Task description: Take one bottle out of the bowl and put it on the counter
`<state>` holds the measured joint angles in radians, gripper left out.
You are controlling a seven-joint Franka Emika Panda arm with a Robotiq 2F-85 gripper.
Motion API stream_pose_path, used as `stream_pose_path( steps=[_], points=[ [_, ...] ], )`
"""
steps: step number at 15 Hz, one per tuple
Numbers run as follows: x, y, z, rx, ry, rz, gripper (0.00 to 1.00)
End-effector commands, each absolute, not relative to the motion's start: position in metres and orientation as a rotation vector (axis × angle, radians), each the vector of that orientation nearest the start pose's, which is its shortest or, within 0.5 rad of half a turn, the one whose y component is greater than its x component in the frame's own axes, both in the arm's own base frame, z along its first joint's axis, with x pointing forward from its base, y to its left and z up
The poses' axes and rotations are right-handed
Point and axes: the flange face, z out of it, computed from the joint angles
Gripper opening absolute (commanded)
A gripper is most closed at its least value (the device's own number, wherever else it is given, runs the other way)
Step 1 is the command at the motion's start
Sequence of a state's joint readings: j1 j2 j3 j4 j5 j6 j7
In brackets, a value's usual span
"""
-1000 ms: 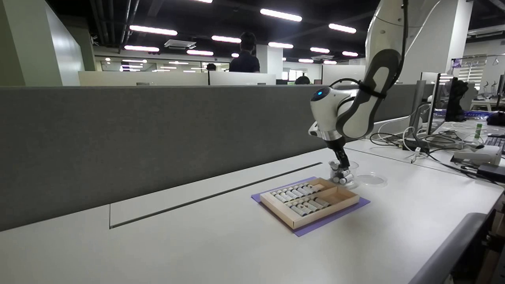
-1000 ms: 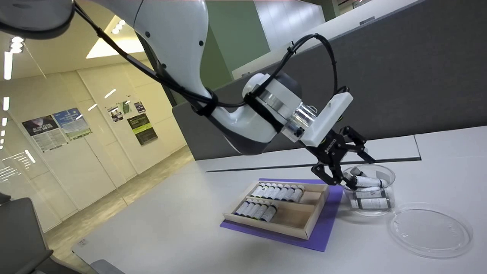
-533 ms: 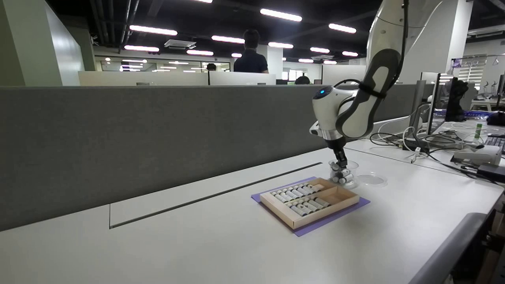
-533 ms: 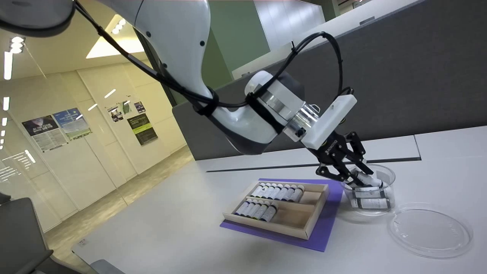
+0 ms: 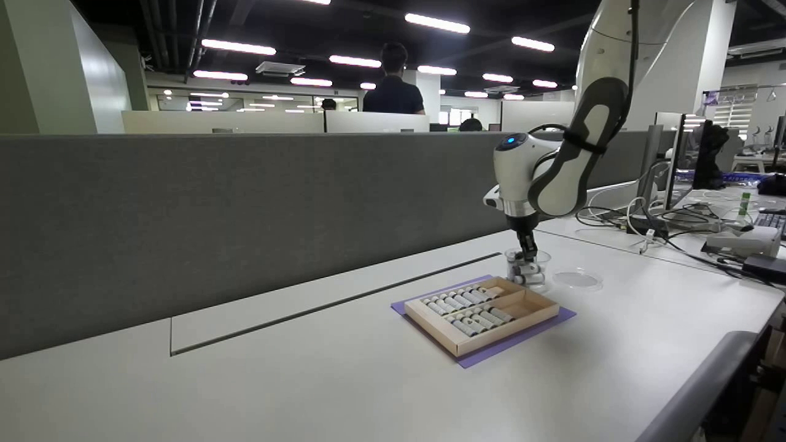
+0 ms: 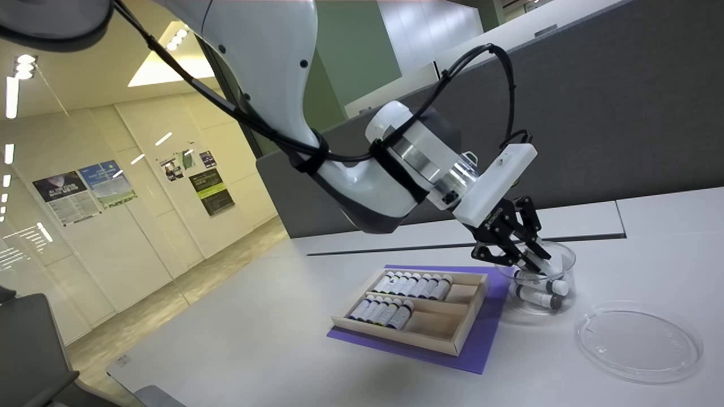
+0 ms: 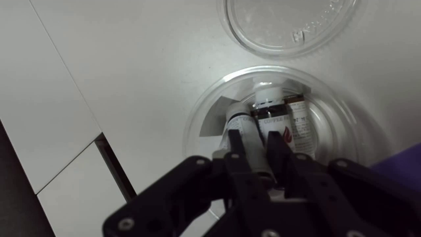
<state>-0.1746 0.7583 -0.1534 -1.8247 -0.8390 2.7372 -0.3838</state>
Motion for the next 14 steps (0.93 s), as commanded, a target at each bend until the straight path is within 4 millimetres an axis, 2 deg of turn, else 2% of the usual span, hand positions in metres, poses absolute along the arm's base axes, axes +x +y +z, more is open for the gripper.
stream_pose_path(
  steps=[1, 2, 7, 9, 10, 12, 14],
  points=[
    [0.619, -0.180, 0.144, -3.322, -1.427, 0.056, 0.05],
    [0.622, -0.181, 0.154, -3.335, -1.396, 0.027, 0.05],
    [0.643, -0.185, 0.253, -3.425, -1.252, -0.193, 0.05],
    [0.646, -0.187, 0.283, -3.452, -1.209, -0.241, 0.05],
    [0.646, -0.191, 0.293, -3.468, -1.186, -0.245, 0.05],
    [0.639, -0.202, 0.299, -3.481, -1.126, -0.160, 0.05],
    [0.626, -0.219, 0.295, -3.513, -1.054, 0.036, 0.05]
  ],
)
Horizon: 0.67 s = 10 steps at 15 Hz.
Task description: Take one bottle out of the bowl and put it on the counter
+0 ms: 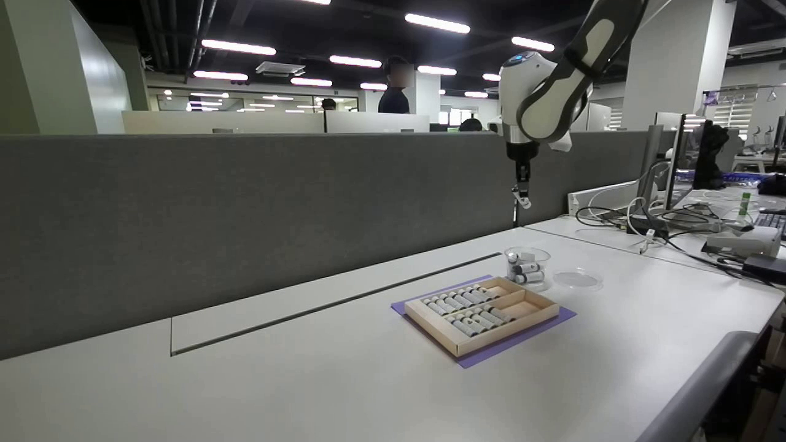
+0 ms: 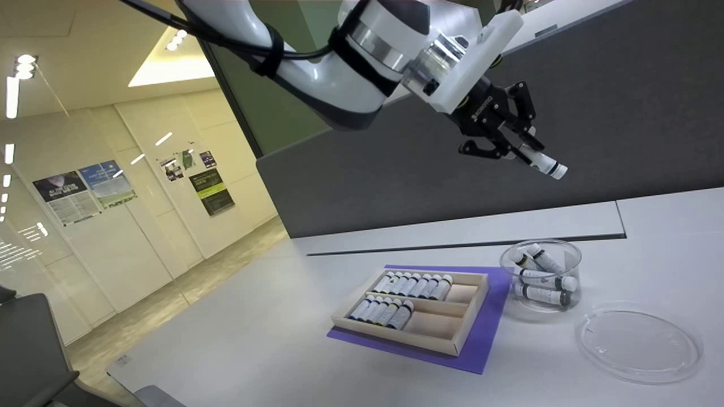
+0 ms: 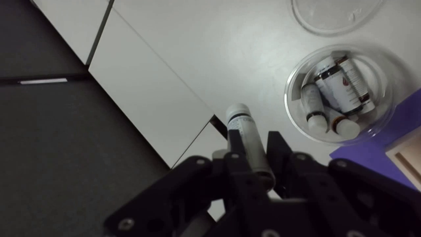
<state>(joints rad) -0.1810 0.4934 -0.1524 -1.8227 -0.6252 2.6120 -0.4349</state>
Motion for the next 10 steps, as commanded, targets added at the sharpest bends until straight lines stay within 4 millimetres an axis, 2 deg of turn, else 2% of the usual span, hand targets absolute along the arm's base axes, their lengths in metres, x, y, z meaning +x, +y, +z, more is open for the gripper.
stream_pose_path(
  steps=[1, 6, 10],
  points=[
    [0.620, -0.228, 0.291, 2.502, 0.720, -0.076, 0.05],
    [0.580, -0.287, 0.269, 2.524, 0.588, -0.269, 0.05],
    [0.560, -0.306, 0.251, 2.574, 0.536, -0.358, 0.05]
  ],
)
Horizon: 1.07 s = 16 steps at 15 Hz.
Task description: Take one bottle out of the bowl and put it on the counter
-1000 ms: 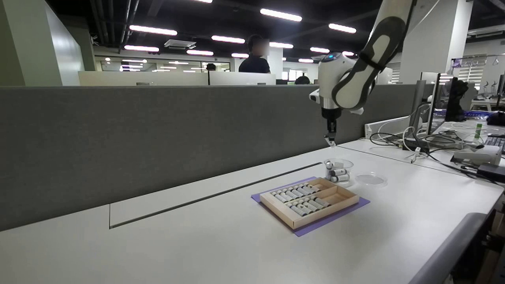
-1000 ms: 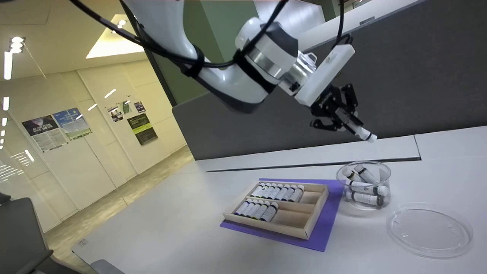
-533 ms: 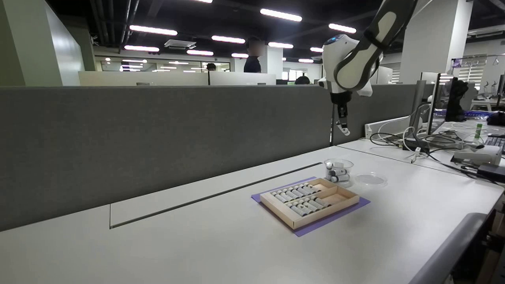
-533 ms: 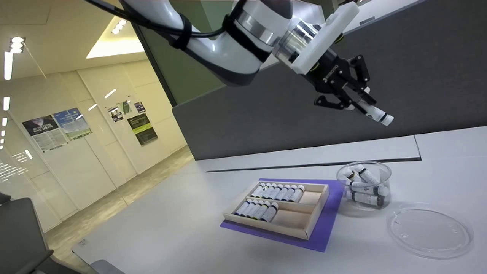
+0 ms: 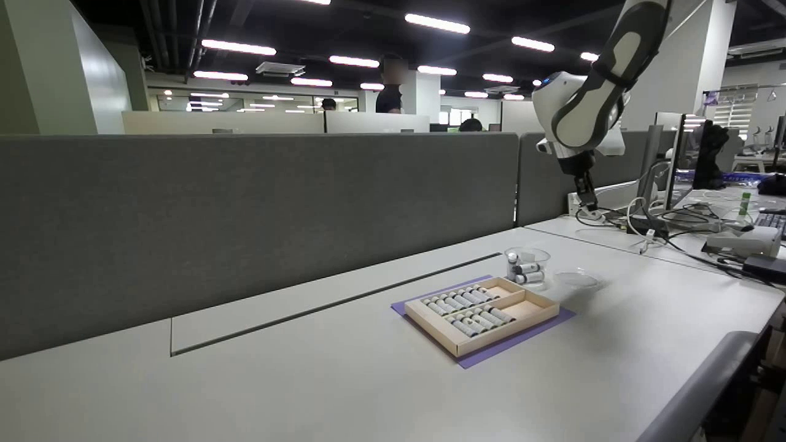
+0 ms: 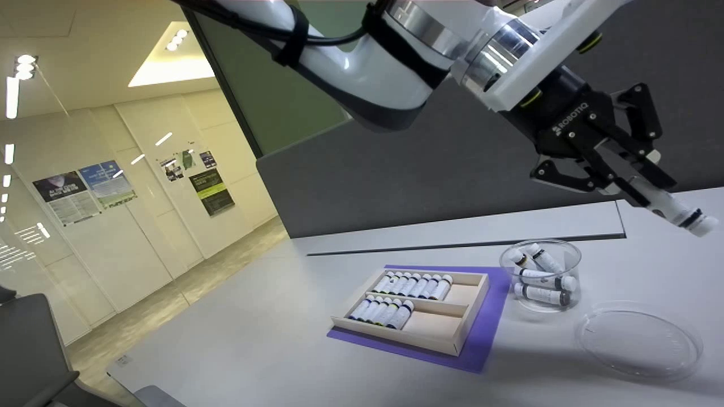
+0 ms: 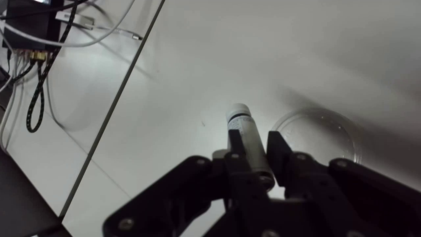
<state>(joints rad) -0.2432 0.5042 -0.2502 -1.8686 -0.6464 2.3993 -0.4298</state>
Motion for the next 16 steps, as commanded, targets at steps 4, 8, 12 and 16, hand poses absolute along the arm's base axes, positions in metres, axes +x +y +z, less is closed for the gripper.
stream_pose_path(
  steps=[4, 8, 12, 16],
  points=[
    [0.552, -0.305, 0.232, 2.568, 0.522, -0.399, 0.05],
    [0.539, -0.322, 0.207, 2.631, 0.434, -0.485, 0.05],
    [0.517, -0.367, 0.196, 2.720, 0.203, -0.501, 0.05],
    [0.494, -0.411, 0.184, 2.820, -0.073, -0.519, 0.05]
  ],
)
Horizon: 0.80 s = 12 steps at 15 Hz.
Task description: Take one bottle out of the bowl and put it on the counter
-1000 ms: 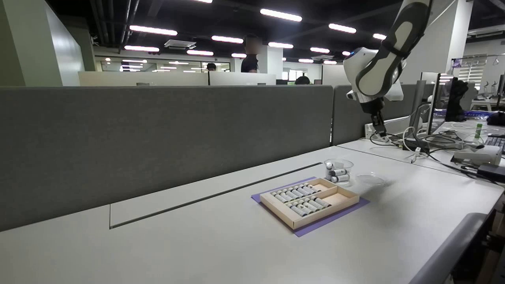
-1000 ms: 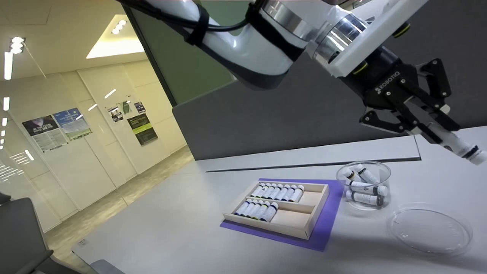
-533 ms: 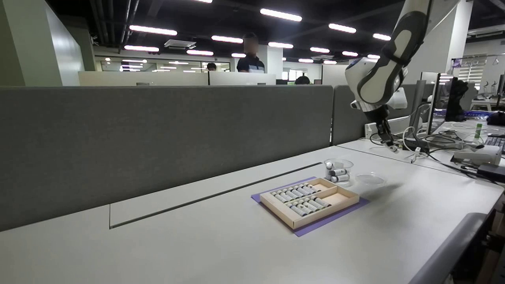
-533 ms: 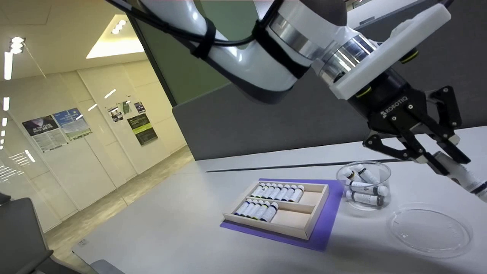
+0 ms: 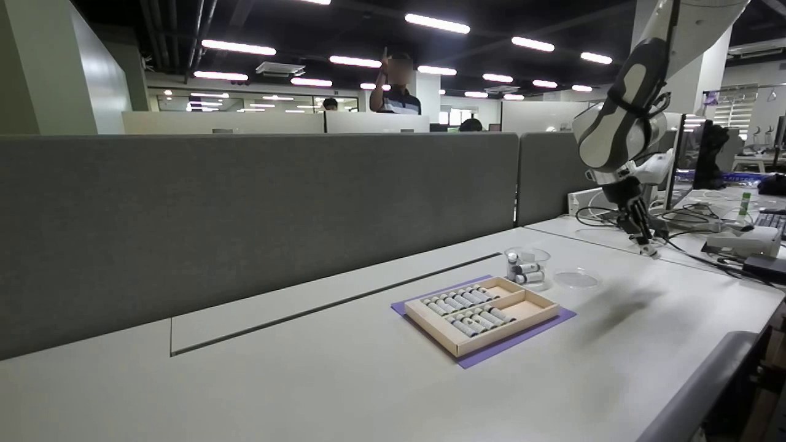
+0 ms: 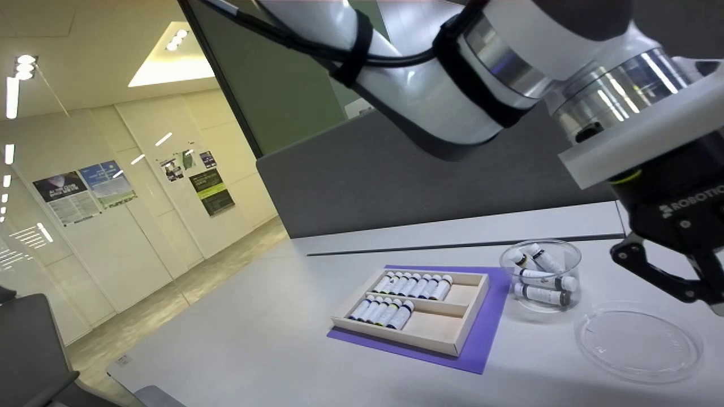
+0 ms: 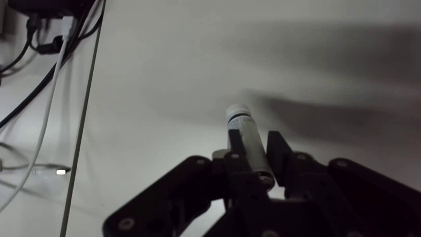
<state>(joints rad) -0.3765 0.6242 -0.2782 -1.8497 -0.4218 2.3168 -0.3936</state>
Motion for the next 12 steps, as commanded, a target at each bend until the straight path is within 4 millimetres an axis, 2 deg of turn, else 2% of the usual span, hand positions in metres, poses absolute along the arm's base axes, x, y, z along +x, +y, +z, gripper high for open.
stream_pose_path(
  steps=[1, 5, 9, 12],
  points=[
    [0.488, -0.420, 0.178, -3.330, 0.168, 0.613, 0.05],
    [0.479, -0.445, 0.155, -3.212, 0.379, 0.539, 0.05],
    [0.482, -0.458, 0.126, -3.121, 0.489, 0.483, 0.05],
    [0.488, -0.468, 0.113, -3.109, 0.531, 0.452, 0.05]
  ],
)
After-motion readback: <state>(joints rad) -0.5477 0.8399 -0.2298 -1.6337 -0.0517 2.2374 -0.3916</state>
